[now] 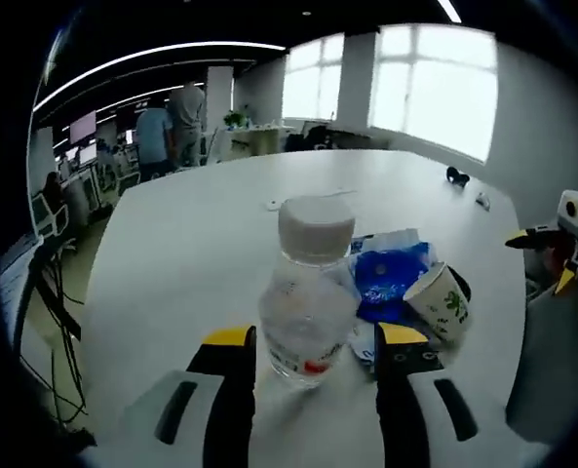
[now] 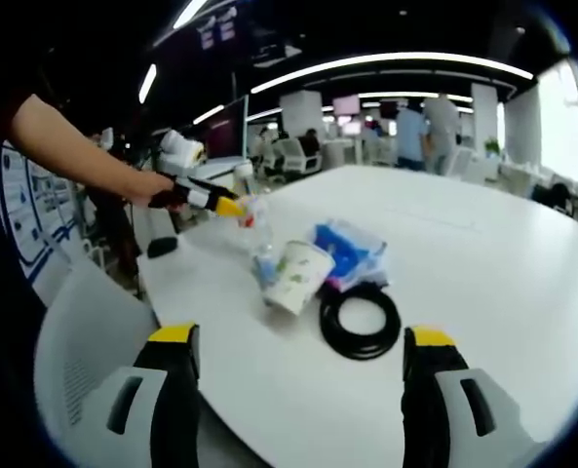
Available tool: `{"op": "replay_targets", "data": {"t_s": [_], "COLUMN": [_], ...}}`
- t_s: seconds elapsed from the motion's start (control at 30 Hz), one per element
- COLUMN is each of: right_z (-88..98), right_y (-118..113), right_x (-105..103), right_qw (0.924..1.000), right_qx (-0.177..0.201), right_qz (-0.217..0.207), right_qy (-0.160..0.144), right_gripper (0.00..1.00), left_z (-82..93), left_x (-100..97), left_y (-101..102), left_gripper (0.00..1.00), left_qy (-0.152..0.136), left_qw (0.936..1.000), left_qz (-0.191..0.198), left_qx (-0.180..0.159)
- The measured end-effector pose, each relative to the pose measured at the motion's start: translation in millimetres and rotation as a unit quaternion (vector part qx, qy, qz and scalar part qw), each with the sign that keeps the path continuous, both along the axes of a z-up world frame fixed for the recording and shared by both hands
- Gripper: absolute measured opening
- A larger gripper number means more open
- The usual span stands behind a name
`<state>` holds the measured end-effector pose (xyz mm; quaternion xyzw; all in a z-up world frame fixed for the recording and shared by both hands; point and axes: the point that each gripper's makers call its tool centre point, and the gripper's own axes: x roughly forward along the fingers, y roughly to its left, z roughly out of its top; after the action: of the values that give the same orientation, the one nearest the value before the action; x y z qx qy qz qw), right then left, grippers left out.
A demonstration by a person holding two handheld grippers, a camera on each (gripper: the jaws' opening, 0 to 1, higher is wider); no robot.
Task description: Arrange the tabletop items into an orderly group along one side of the table until the central work area is clear of visible clutter.
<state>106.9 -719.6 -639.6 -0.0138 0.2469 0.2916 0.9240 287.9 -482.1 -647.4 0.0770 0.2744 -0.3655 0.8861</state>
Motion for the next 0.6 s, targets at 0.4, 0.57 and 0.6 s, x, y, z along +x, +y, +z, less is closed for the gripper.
{"op": "replay_targets", "data": {"t_s": [0.4,0.57,0.6], "right_z": [2.9,5.7,6.2], "right_y": [-1.5,-2.1,-2.3], "right_x": [1.0,1.8,1.9], "right_qw": [1.0000,0.9999,0.9999], "right_qx": [0.002,0.005,0.006], "right_qz": [0.000,-0.001,-0.002], "right_qy": [-0.005,-0.009,-0.010], "right_gripper": [0.83,0.83,0.83], "left_z": [-2.1,-1.2,-1.1], "left_x": [6.1,6.4,6.5], "left_y": [17.1,21.9,22.5], "left_gripper": [0.39,0.35,0.34], "left_qy": [-0.014,-0.022,-0.022], "left_qw": [0.9985,0.9967,0.9966], "left_qz": [0.013,0.013,0.013], "left_qx": [0.050,0.076,0.079]}}
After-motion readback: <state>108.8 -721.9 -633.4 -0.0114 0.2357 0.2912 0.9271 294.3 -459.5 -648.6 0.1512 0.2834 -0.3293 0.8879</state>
